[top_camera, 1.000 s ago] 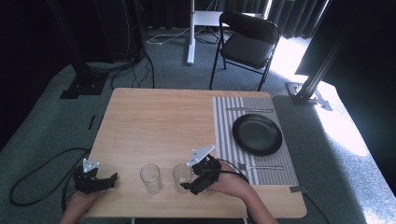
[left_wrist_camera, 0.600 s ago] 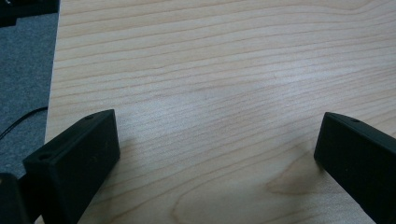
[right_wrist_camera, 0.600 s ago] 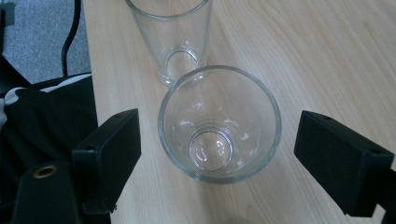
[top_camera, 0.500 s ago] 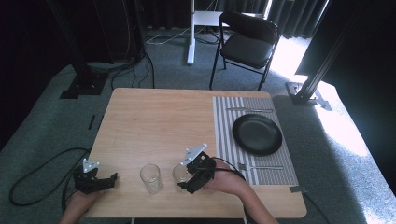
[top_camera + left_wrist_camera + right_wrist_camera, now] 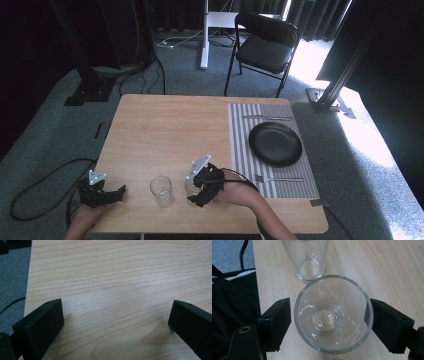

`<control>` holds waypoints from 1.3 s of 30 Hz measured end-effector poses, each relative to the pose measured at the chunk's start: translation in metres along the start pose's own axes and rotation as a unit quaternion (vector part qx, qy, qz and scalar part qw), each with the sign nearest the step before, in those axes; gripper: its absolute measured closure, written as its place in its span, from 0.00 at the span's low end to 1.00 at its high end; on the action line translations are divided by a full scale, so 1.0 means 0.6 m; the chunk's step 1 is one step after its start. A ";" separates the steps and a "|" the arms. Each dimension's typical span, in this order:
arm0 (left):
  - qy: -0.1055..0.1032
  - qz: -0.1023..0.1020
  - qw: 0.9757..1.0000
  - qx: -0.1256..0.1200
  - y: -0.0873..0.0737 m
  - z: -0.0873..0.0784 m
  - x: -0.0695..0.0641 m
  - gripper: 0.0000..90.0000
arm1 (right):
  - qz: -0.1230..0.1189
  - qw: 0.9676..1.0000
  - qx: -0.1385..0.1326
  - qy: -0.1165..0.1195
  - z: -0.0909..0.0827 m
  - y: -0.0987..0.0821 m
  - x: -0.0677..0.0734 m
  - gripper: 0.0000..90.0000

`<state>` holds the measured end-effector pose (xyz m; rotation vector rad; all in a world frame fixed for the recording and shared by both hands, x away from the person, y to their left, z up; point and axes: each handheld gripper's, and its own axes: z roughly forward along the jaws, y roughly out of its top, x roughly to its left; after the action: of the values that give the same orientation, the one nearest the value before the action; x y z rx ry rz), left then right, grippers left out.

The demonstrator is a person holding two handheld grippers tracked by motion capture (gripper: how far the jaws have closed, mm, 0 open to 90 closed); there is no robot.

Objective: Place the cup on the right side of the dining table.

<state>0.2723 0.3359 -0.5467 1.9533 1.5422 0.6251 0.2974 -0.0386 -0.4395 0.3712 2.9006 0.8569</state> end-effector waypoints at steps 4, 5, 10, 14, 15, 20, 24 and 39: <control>0.000 0.000 1.000 0.000 0.000 0.000 0.000 0.01 | -0.006 1.000 0.008 -0.008 0.004 0.003 0.002 0.25; 0.000 0.000 1.000 0.001 0.000 0.000 0.000 0.01 | -0.007 1.000 0.011 -0.009 0.005 0.004 0.002 0.25; -0.003 0.003 1.000 0.000 0.000 0.000 0.000 0.01 | -0.007 0.999 0.032 -0.022 0.008 0.012 0.005 0.30; -0.003 0.003 1.000 0.001 0.000 0.000 0.000 0.01 | -0.008 0.999 0.037 -0.020 0.008 0.015 0.006 0.30; -0.003 0.003 1.000 0.001 0.000 0.000 0.000 0.01 | -0.002 0.999 0.039 -0.015 0.007 0.017 0.005 0.31; -0.003 0.003 1.000 0.001 0.000 0.000 0.000 0.01 | 0.011 0.999 0.037 -0.023 0.006 0.018 0.001 0.31; -0.003 0.003 1.000 0.000 0.000 0.000 0.000 0.00 | 0.014 0.999 0.038 -0.034 0.004 0.017 -0.003 0.31; -0.002 0.003 1.000 0.000 0.000 0.000 0.000 0.00 | 0.043 0.997 0.027 -0.063 -0.013 0.021 -0.026 0.31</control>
<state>0.2723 0.3357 -0.5466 1.9591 1.5344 0.6223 0.3136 -0.0364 -0.4255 0.5381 2.8135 0.7385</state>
